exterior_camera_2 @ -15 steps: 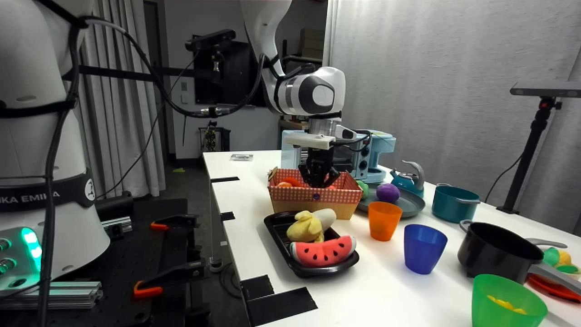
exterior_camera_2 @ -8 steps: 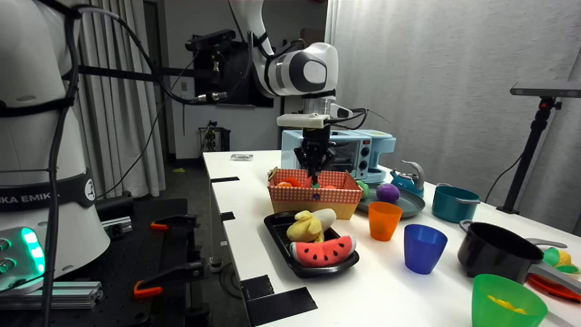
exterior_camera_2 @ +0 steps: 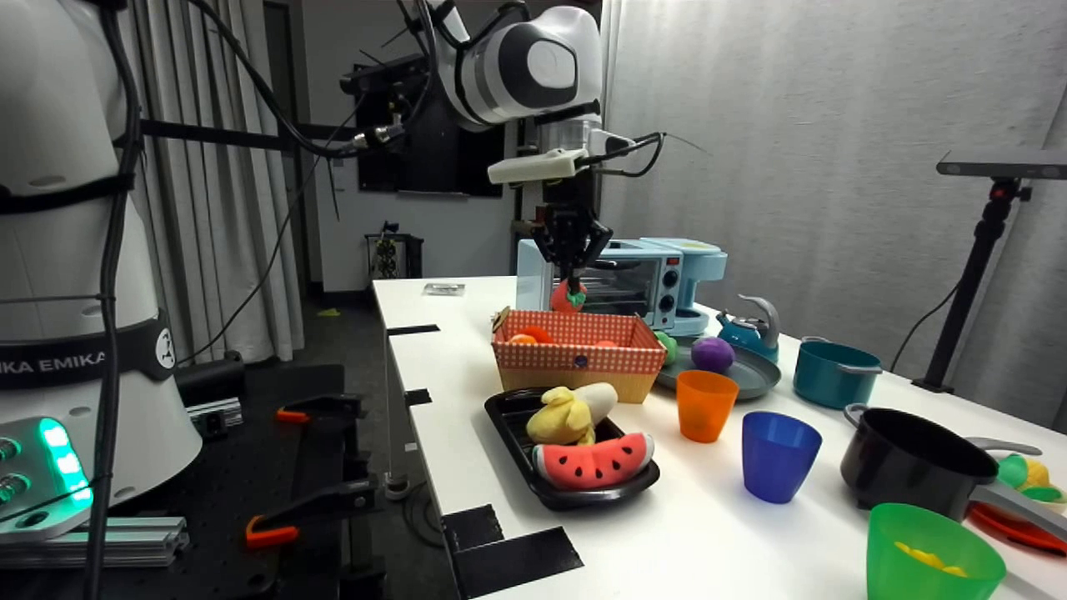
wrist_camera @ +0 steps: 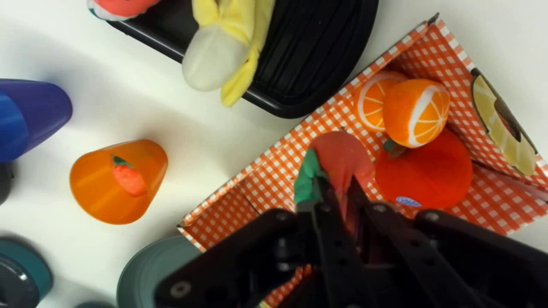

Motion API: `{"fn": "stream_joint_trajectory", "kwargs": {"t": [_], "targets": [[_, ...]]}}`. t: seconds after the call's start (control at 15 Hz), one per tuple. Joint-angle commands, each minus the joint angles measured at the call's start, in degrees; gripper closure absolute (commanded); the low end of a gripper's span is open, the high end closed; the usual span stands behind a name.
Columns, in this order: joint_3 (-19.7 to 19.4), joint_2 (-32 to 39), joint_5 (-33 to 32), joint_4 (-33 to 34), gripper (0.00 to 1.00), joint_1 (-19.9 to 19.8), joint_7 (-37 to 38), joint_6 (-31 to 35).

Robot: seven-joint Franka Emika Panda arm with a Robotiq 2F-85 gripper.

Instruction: Take the banana, watermelon and peach plushies from the box one at a time and put them on the black plate

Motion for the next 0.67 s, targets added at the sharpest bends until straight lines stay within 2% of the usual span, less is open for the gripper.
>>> {"fn": "stream_joint_trajectory", "kwargs": {"t": [0.0,0.33,0.6], "targets": [[-0.66,-7.29,1.91,-5.40,0.97,-1.65,0.78,-0.13],[-3.72,-10.86,6.01,-9.60,0.97,-4.35,0.56,0.89],[-6.24,-10.74,8.97,-11.34,0.97,-6.30,-0.07,1.72]]}}
